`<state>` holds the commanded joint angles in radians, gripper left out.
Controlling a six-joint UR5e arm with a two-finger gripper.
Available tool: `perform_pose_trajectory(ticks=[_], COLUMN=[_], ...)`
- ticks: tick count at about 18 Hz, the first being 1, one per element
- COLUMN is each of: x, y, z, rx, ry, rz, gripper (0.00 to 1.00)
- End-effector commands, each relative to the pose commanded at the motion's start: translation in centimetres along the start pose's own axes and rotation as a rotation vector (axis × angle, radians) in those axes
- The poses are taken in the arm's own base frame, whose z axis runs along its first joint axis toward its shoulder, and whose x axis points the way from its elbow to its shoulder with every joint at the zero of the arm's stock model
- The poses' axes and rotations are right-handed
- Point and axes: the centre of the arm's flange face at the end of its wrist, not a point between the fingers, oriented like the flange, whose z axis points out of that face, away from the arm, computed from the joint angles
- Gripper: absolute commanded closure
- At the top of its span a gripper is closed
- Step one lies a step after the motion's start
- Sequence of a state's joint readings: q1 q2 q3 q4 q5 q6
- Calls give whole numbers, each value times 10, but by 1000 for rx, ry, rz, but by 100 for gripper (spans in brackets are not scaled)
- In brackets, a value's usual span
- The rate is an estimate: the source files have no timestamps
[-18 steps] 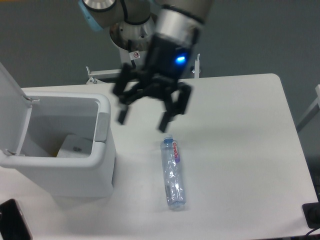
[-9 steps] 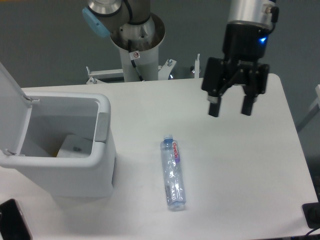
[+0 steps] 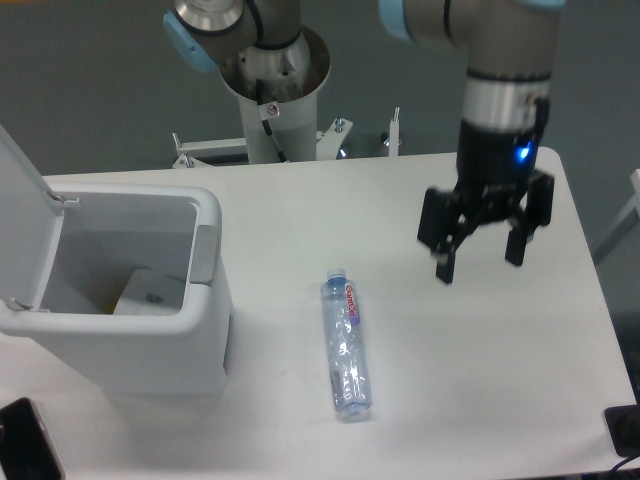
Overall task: Place the trash in the trash can
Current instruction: 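Move the open gripper over the clear water bottle, then lower the gripper around the bottle's cap end and close on it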
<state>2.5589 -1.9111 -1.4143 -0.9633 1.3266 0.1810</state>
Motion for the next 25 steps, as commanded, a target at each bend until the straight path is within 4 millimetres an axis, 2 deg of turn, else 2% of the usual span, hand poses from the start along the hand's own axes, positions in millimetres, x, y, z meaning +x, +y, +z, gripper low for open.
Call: perform_pose_trajectory(ticks=[1, 5, 8, 9, 12, 14, 17, 25], x=[2, 14, 46, 57, 69, 82, 80, 75], y=[4, 16, 39, 43, 52, 66, 80, 84], z=[24, 100, 165, 179, 196, 213, 222, 242], rx=[-38, -149, -251, -268, -296, -335, -366, -357], ry=[-8, -9, 14, 23, 37, 38, 49, 35], rz=[5, 70, 157, 173, 227, 296, 357, 362], gripper=[0, 0, 0, 0, 0, 0, 0, 0])
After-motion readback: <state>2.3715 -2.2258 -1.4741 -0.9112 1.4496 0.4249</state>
